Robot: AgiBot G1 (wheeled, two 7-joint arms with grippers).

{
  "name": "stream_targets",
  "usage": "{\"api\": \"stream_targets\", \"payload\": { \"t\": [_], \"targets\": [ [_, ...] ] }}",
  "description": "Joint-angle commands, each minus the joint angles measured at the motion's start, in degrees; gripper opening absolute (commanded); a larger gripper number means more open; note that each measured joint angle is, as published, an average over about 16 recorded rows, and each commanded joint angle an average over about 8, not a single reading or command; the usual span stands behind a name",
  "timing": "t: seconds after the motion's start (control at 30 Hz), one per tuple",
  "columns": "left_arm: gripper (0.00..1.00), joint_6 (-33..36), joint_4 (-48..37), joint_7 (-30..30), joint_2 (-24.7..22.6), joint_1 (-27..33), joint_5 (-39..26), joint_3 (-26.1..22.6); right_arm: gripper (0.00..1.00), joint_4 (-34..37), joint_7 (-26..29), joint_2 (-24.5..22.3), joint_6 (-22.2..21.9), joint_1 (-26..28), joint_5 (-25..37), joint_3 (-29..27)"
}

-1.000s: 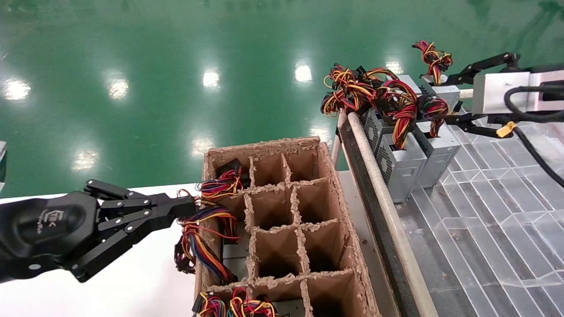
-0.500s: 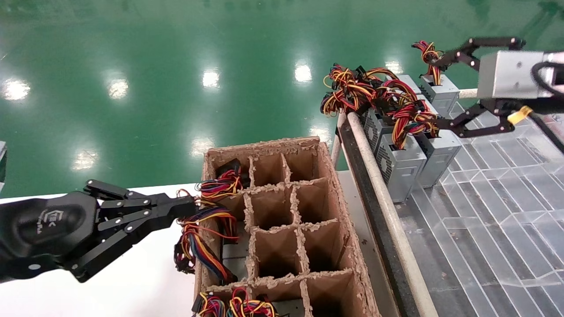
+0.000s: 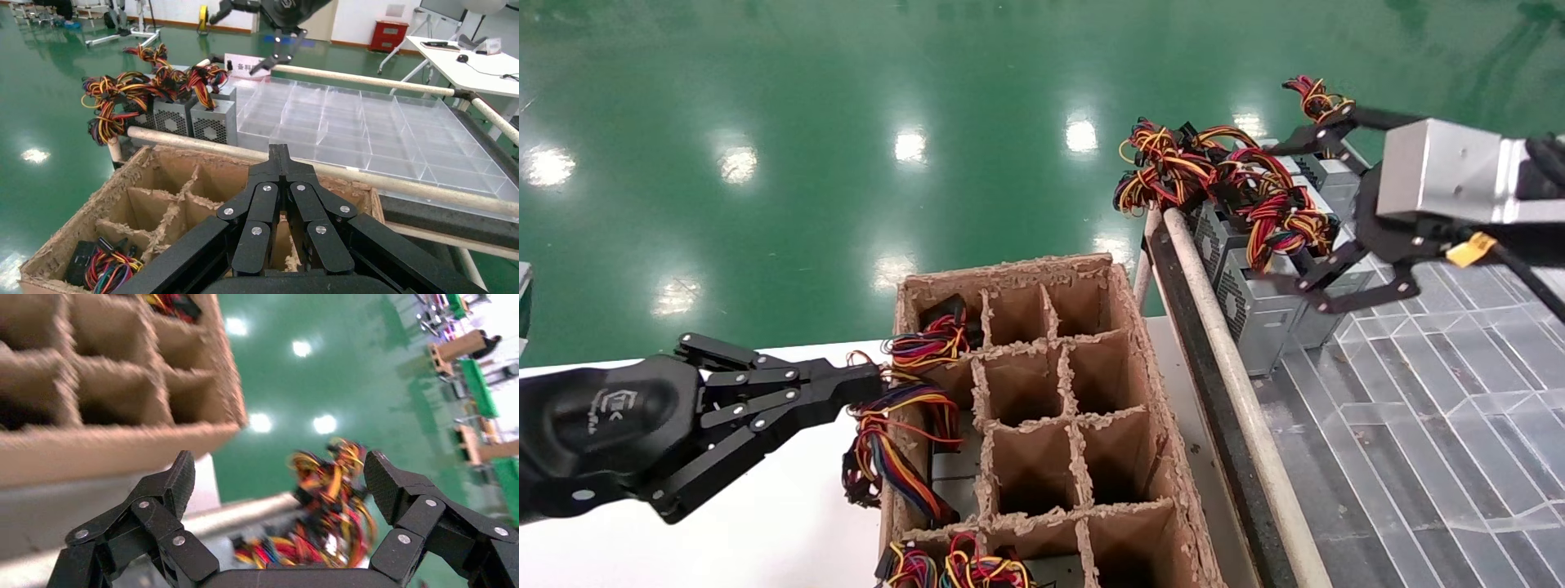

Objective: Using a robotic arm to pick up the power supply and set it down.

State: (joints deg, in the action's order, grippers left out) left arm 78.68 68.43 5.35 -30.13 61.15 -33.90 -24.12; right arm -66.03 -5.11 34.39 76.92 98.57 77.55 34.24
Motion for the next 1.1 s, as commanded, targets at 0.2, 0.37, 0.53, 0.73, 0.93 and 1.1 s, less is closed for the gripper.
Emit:
{"api": "stream_targets", "payload": {
  "t": [0.2, 0.37, 0.53, 0.73, 0.93, 1.1],
  "targets": [
    [1.00, 0.0, 0.0, 0.0, 0.0, 0.0, 0.0, 0.0, 1.00, -1.1, 2.4, 0.1, 1.3, -5.6, -5.4, -2.7],
    [1.00, 0.0, 0.0, 0.0, 0.0, 0.0, 0.0, 0.0, 1.00, -1.9, 4.0, 0.2, 2.2, -9.4, -9.1, -4.6],
    [1.00, 0.0, 0.0, 0.0, 0.0, 0.0, 0.0, 0.0, 1.00, -2.7, 5.6, 0.2, 3.1, -13.1, -12.7, -6.5],
    [1.00, 0.0, 0.0, 0.0, 0.0, 0.0, 0.0, 0.0, 1.00, -3.6, 7.5, 0.3, 4.2, -17.6, -16.9, -8.6],
    [1.00, 0.0, 0.0, 0.0, 0.0, 0.0, 0.0, 0.0, 1.00, -4.5, 9.4, 0.4, 5.2, -22.0, -21.2, -10.8],
    [1.00, 0.0, 0.0, 0.0, 0.0, 0.0, 0.0, 0.0, 1.00, -5.2, 11.0, 0.4, 6.1, -25.7, -24.8, -12.7]
  ]
}}
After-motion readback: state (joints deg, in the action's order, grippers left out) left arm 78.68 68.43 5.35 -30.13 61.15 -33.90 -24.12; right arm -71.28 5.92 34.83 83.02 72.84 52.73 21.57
